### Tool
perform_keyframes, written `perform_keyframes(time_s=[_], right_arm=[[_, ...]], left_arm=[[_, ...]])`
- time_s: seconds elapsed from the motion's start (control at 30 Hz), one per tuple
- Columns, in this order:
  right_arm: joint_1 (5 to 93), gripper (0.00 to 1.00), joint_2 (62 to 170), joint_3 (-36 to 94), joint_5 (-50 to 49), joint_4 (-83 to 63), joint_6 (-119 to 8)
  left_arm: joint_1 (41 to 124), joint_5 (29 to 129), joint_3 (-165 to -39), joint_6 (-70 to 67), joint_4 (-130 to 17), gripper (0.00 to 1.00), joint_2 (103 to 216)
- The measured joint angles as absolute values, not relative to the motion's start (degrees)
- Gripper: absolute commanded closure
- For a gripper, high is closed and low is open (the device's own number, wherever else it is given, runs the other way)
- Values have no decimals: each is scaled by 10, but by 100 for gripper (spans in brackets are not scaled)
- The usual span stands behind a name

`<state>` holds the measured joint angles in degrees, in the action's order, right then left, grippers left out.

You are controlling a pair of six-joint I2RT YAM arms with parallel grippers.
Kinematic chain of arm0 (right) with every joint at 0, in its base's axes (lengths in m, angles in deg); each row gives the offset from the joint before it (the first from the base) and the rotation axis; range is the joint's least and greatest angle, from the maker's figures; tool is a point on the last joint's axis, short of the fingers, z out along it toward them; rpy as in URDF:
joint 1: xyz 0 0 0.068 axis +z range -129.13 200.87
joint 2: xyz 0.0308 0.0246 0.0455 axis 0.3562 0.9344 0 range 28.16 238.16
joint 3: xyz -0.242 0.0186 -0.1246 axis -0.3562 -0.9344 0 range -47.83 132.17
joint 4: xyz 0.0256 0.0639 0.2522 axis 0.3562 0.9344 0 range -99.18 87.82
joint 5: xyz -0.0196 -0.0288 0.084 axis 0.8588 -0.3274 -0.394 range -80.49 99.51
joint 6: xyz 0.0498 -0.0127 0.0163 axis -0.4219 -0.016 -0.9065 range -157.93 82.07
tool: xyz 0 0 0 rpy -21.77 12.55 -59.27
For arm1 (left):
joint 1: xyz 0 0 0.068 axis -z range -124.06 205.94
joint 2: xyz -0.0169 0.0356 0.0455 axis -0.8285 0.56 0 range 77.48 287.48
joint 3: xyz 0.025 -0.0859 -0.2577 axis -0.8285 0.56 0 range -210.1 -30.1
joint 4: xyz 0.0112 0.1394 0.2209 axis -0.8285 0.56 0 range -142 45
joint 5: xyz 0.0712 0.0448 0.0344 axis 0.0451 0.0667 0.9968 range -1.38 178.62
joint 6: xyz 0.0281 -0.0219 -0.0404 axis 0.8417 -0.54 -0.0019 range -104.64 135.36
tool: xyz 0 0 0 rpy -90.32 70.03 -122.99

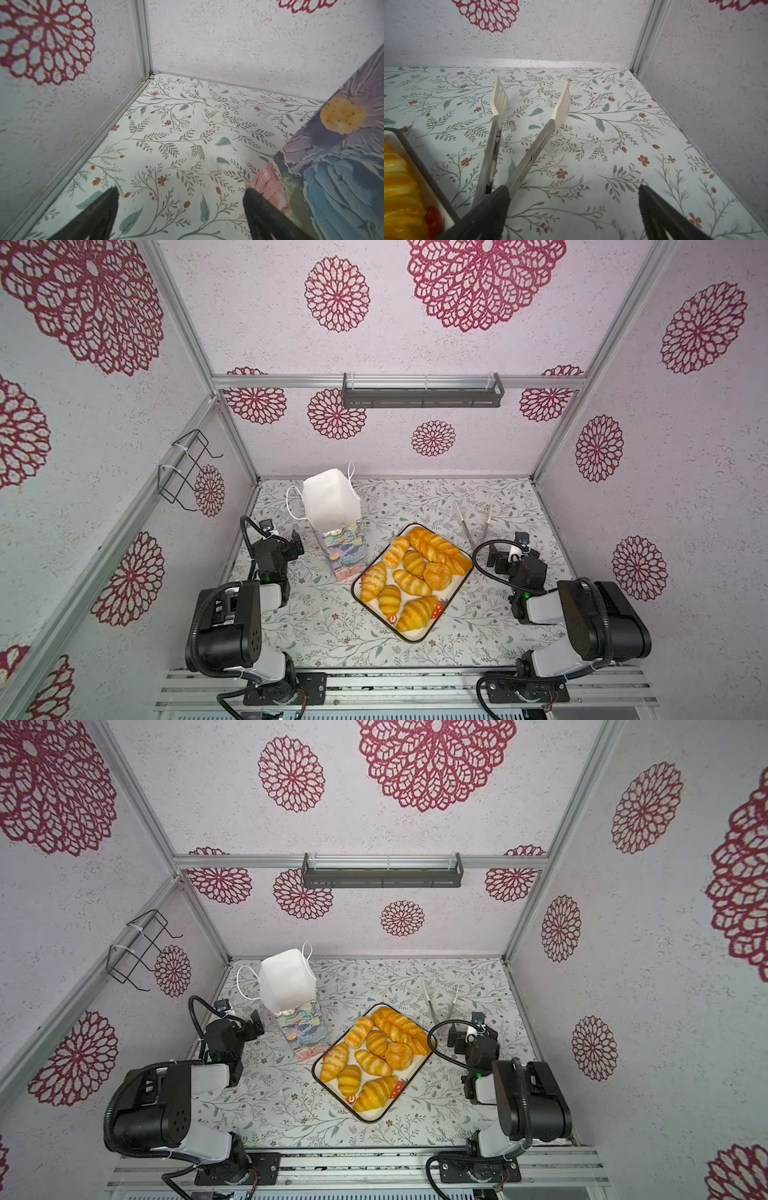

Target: Place the fake bread into the paper bag

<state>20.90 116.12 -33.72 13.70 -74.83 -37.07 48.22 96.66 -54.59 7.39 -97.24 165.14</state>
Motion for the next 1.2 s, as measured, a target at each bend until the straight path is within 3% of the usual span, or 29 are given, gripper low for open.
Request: perform_keyframes(time_s=[1.2], right_arm=[[209,1,1161,-337,137,-749,-371]], left_arm=[[482,965,-546,71,-973,3,1651]])
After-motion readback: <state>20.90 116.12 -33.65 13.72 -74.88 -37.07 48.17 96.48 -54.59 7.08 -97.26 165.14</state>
